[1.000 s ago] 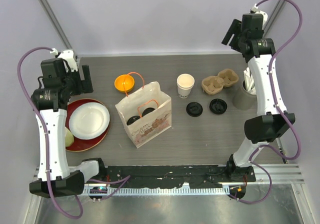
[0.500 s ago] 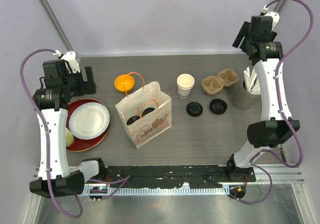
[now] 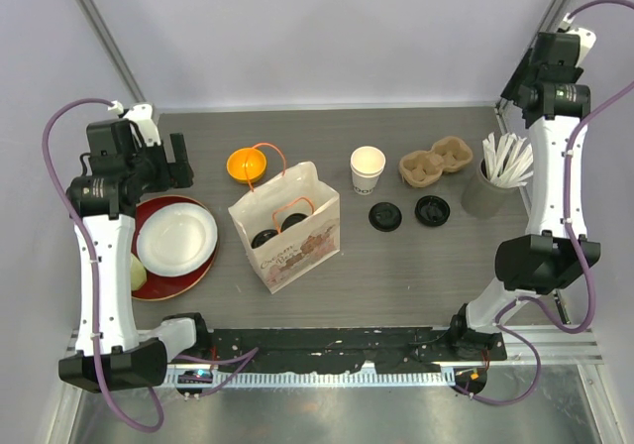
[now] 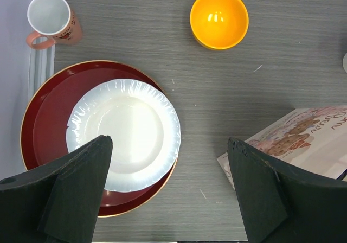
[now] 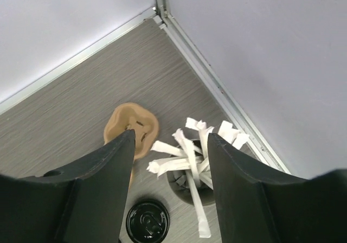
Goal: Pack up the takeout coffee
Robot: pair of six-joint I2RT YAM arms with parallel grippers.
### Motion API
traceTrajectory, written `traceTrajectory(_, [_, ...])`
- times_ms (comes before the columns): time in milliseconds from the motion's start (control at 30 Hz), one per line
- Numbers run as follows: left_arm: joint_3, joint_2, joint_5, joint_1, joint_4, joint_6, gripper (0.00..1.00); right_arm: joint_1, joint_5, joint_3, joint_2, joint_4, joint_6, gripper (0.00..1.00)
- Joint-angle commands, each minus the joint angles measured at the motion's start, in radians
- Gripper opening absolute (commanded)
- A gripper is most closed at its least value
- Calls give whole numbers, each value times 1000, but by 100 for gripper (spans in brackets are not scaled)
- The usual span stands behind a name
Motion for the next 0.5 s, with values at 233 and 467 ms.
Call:
traceTrajectory(233, [25,0,44,5,27,-17,91,-79,-180,71,73,-94,-59,51])
traceTrajectory(467, [0,-1,59,5,38,-27,91,-79,-55,55,122,-329,-30,48])
